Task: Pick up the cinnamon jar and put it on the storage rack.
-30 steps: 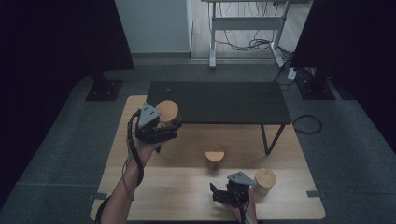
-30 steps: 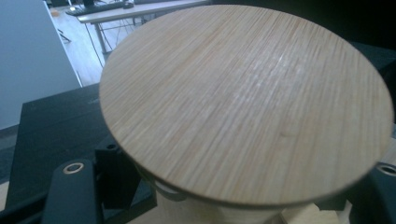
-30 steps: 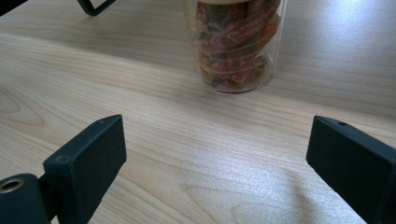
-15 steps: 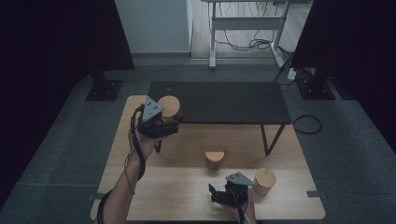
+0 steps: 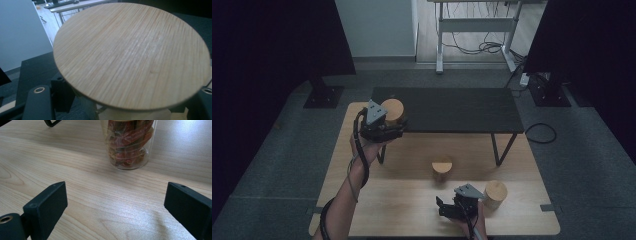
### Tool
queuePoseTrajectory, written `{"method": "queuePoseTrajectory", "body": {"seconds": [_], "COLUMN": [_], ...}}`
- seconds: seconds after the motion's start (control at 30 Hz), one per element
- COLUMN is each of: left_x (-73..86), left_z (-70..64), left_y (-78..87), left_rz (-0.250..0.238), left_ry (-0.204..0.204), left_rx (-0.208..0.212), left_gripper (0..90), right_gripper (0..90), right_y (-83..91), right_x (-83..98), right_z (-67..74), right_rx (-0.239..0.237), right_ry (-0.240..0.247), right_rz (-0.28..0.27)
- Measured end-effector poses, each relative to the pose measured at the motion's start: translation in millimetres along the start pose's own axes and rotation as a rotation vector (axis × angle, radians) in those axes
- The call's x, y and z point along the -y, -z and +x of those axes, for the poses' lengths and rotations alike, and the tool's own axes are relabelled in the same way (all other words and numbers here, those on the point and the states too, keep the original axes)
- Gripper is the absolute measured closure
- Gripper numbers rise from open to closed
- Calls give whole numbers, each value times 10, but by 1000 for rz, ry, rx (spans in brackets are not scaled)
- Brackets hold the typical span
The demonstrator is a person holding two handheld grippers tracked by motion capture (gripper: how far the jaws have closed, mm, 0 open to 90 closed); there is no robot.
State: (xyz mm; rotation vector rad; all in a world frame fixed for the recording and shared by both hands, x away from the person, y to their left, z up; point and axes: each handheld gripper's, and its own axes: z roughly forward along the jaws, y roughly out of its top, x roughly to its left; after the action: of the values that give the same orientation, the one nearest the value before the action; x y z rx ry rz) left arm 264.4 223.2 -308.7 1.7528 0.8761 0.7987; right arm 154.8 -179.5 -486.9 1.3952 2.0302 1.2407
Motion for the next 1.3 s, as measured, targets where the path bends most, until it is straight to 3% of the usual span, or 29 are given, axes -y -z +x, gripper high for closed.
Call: {"method": "queuePoseTrajectory", "body": {"seconds": [0.27,1.3], "left_x": [-12,-65], "left_z": [-13,-72], "left_y": [-57,-336], "left_rz": [-23,1], "left_ry": [-9,5], "left_rx": [-26,-39], "left_gripper": [254,254], "right_gripper": [43,42], "right_y": [2,-2], "right_x": [4,4], "right_z": [11,25], "right_rx": [1,9], "right_ry": [4,11], "right_rz": [1,5]}}
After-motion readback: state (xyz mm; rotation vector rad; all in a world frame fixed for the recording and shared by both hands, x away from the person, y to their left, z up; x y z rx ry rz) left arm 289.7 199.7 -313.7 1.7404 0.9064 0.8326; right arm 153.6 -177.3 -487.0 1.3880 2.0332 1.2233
